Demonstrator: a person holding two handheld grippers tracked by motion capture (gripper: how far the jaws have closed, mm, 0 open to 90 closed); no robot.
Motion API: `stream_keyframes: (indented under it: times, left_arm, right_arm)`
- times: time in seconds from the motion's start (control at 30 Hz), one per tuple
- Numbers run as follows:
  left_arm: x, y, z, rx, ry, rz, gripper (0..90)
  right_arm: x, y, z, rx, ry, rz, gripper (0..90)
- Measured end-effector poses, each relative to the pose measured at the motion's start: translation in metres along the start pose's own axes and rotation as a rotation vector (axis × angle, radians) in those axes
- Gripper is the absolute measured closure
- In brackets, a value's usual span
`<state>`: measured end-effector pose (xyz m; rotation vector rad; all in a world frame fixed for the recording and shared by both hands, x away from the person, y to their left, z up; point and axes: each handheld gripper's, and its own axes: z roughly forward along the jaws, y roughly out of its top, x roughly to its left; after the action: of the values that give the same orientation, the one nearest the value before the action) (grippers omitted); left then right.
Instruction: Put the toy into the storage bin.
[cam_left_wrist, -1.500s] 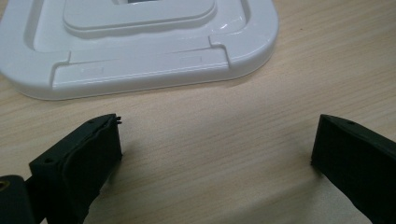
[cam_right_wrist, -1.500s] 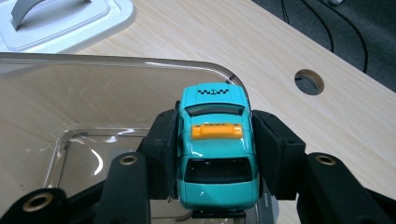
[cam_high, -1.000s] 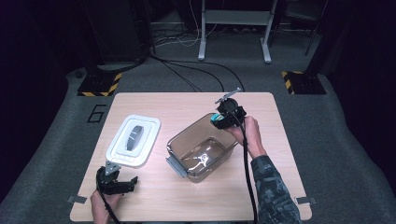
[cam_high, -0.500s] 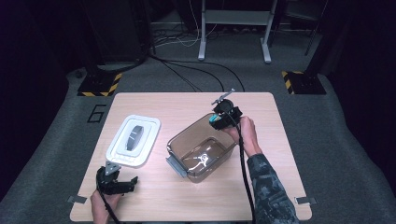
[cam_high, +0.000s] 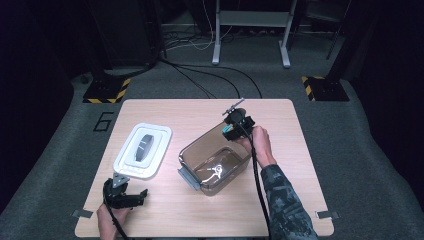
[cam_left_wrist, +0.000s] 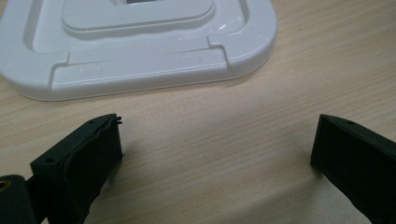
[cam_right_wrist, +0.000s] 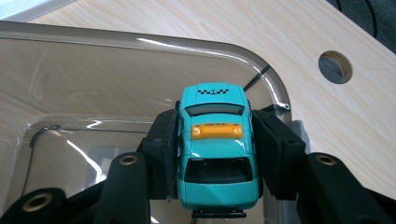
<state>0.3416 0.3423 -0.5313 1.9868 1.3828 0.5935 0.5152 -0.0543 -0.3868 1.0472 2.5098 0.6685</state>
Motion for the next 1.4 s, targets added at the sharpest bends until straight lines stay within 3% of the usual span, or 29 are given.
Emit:
stream_keyframes:
  times: [1.13,1.4]
  left_arm:
    - [0.000,0.000,0.000,0.006,-0.002,0.002,1.3]
    - [0.000,0.000,0.000,0.000,-0.001,0.002,1.6]
  right_arm:
    - [0.017,0.004,0.023,0.077,-0.026,-0.020,51.7]
    - [0.024,0.006,0.016,0.063,-0.090,-0.047,30.6]
